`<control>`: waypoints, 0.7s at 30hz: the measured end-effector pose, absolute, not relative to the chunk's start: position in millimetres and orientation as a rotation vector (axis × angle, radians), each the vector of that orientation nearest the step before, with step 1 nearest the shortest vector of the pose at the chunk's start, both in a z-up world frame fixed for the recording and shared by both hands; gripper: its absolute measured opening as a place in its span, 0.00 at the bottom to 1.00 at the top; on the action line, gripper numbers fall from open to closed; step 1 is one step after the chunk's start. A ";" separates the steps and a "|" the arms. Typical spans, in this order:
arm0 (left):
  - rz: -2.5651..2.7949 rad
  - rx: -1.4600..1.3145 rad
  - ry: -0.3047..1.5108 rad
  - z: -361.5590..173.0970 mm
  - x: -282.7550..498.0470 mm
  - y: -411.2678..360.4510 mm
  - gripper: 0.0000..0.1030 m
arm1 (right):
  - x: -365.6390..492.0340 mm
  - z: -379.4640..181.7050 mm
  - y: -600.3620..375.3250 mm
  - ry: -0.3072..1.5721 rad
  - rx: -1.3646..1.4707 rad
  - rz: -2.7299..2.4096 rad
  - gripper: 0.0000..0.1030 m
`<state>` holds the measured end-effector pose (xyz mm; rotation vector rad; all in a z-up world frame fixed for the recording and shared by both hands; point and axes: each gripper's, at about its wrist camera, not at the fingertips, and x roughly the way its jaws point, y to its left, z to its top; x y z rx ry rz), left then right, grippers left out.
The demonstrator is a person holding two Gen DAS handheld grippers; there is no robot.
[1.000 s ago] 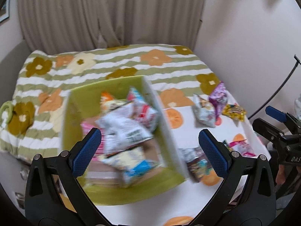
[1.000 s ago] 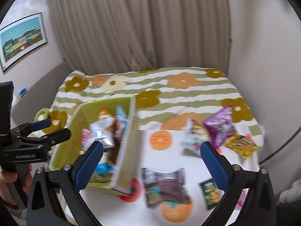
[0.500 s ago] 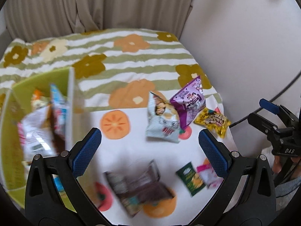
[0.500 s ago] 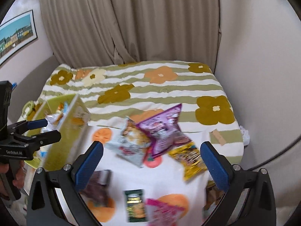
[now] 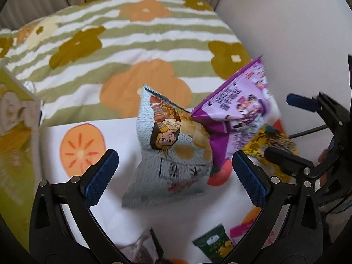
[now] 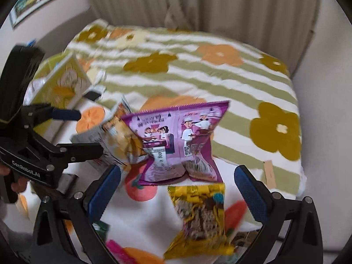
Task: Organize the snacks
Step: 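Move both tools back over the bed and grasp the grey-blue bag left while right grasps the purple bag, then carry the grey-blue bag and purple bag into the box and open both tools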
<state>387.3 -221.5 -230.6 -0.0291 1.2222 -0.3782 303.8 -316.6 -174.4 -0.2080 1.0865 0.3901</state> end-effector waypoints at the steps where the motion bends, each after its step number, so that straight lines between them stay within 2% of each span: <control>1: -0.375 -0.031 1.232 -235.7 390.6 -223.8 0.99 | 308.2 -179.5 -316.1 1.095 -0.222 0.407 1.00; 10: -0.337 -0.043 1.293 -273.0 411.5 -234.9 0.97 | 336.4 -213.2 -315.3 1.133 -0.315 0.511 0.99; 12: -0.341 -0.033 1.301 -277.6 411.7 -236.4 0.87 | 337.9 -216.5 -315.1 1.135 -0.318 0.529 0.99; 15: -0.358 -0.056 1.309 -282.9 411.6 -237.4 0.80 | 340.7 -219.3 -314.2 1.134 -0.317 0.595 0.98; 19: -0.379 -0.084 1.305 -281.5 408.9 -234.3 0.71 | 343.3 -226.1 -311.7 1.158 -0.339 0.621 0.85; 21: -0.379 -0.089 1.305 -280.5 406.4 -234.2 0.66 | 344.9 -225.8 -312.0 1.153 -0.320 0.627 0.85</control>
